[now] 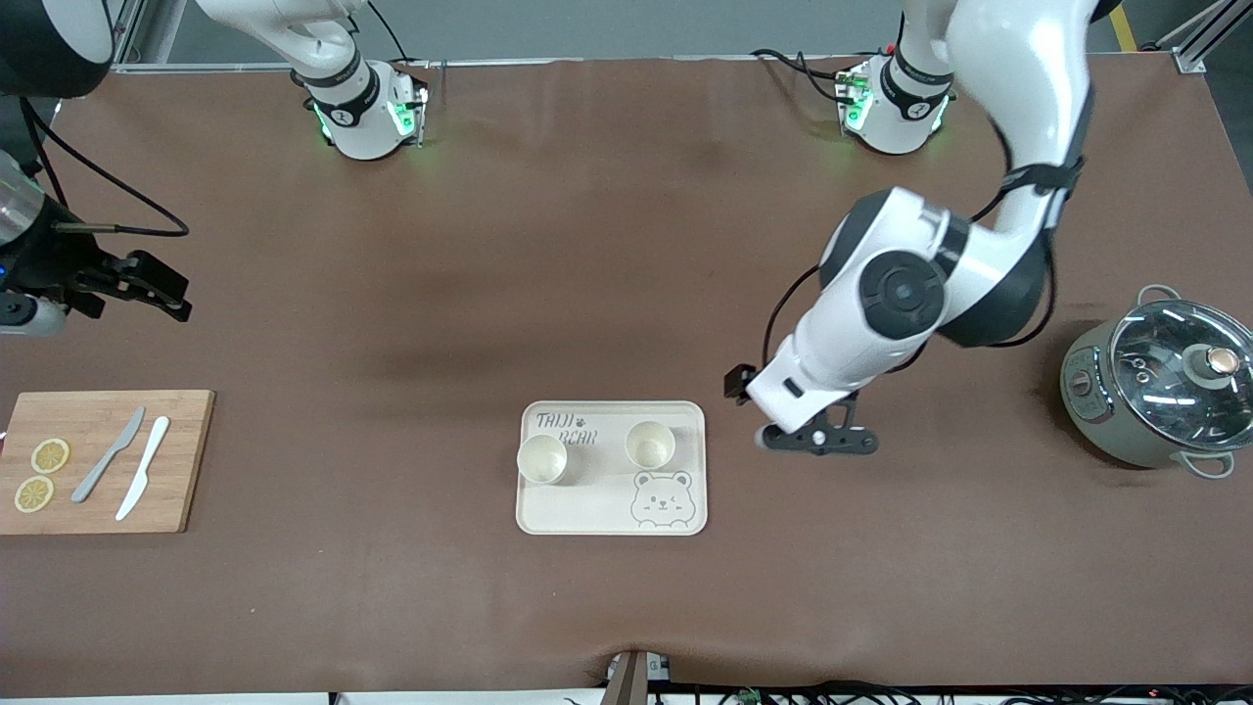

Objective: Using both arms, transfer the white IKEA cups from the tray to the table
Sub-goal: 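Reach the right gripper and the left gripper toward the white cups, then lower both grippers around the two white cups and close them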

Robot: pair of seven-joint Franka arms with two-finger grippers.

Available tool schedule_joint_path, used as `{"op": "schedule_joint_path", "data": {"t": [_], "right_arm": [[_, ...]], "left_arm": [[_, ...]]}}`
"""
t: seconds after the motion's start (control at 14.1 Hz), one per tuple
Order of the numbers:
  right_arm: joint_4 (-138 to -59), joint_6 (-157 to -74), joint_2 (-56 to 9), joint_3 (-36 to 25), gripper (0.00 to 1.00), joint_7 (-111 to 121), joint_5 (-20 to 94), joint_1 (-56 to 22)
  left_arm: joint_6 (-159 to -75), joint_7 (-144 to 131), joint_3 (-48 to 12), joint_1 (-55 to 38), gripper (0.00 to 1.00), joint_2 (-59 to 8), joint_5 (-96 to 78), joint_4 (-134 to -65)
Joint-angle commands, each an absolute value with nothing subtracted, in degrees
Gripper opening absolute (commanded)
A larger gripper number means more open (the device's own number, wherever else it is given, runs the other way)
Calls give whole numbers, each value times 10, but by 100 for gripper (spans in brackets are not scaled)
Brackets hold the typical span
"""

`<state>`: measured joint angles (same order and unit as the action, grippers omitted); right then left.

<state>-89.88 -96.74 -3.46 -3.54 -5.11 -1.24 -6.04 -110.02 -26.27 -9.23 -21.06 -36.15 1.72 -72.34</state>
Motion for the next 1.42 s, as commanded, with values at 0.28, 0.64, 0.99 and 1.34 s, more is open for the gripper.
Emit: {"op": "schedule_joint_path", "data": {"t": [0.28, 0.64, 0.99, 1.34], "right_arm": [[-896, -1012, -104, -37, 100, -90, 80, -83], [-854, -1057, -195, -37, 100, -147, 76, -132], [-782, -1112, -302, -37, 100, -227, 78, -176], [-722, -1167, -397, -37, 100, -320, 79, -216]], "left_arm": [[-1228, -330, 19, -341, 100, -480, 12, -658], [-1291, -352, 21, -354, 100, -505, 12, -658], [-1315, -349, 23, -357, 100, -518, 15, -661], [-1316, -350, 22, -368, 100, -518, 17, -672]]}}
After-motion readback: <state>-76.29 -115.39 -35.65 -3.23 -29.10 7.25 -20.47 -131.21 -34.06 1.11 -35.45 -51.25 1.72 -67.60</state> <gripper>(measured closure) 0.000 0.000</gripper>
